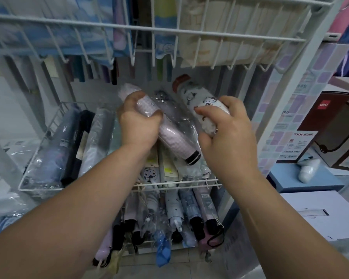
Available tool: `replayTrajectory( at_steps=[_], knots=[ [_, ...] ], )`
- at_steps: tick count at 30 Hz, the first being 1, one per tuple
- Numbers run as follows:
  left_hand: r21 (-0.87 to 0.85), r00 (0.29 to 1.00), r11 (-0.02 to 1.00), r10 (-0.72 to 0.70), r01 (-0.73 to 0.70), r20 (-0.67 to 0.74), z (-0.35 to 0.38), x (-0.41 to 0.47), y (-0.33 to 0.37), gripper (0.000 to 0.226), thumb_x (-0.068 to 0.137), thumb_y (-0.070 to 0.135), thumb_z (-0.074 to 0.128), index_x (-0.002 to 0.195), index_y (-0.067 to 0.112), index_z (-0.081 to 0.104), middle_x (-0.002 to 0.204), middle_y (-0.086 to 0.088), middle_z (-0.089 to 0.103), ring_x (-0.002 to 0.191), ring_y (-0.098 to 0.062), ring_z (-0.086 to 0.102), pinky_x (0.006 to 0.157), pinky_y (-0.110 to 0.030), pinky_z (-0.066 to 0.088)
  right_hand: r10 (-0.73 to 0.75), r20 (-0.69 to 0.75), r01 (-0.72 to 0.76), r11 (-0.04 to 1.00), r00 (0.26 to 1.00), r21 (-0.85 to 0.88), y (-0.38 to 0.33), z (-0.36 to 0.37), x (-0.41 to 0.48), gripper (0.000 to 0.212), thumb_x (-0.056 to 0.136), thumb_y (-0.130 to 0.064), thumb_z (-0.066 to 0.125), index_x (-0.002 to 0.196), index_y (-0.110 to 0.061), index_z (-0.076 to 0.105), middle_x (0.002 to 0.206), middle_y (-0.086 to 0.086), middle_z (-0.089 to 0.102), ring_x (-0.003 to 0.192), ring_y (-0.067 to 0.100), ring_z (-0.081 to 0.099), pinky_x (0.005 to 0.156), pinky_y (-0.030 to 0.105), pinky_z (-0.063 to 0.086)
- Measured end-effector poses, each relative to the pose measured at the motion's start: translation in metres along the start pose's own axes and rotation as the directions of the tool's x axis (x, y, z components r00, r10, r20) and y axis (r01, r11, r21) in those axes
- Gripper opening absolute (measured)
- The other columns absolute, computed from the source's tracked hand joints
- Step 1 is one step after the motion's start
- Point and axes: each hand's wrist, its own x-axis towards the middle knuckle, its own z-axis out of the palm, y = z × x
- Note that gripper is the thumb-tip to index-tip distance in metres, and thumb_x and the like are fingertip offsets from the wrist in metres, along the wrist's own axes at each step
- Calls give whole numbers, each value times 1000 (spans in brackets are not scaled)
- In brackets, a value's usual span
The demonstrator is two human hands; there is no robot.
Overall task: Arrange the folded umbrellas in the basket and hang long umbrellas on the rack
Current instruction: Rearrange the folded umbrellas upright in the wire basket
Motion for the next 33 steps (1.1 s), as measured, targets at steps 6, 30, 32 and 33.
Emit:
replayTrajectory(
  at_steps=[6, 30, 32, 33],
  knots=[
    [62, 1000, 998, 19, -20, 21, -59, 33, 2, 55, 64, 20, 69, 117, 33, 62, 115, -5, 65, 89, -11, 66, 68, -16, 53, -101, -7, 101, 987, 995, 126, -42, 36, 2, 48, 74, -6, 71, 118, -26, 71, 135, 9, 52, 108, 37, 58, 78, 46, 58],
    [787, 954, 540, 144, -298, 263, -133, 19, -16, 60, 84, 55, 64, 141, 44, 49, 160, -9, 30, 142, -41, 30, 113, -55, 32, -312, 415, 118, 895, 855, 430, -50, 123, 6, 32, 92, -51, 55, 118, -37, 68, 145, 4, 52, 139, 20, 42, 113, 41, 37],
    [778, 930, 511, 155, -365, 334, -118, 12, -11, 46, 89, 44, 59, 135, 42, 57, 158, -5, 38, 142, -37, 30, 110, -52, 31, -289, 397, 94, 892, 871, 443, -38, 111, 9, 36, 94, -43, 55, 123, -24, 67, 133, 3, 61, 126, 15, 52, 107, 30, 40],
    [767, 922, 515, 160, -382, 352, -113, 10, -8, 42, 90, 38, 57, 132, 39, 61, 156, -4, 41, 141, -36, 30, 108, -52, 31, -247, 382, 79, 911, 891, 404, -30, 105, 12, 40, 94, -41, 55, 126, -20, 64, 129, 2, 63, 122, 16, 54, 105, 31, 42]
  ],
)
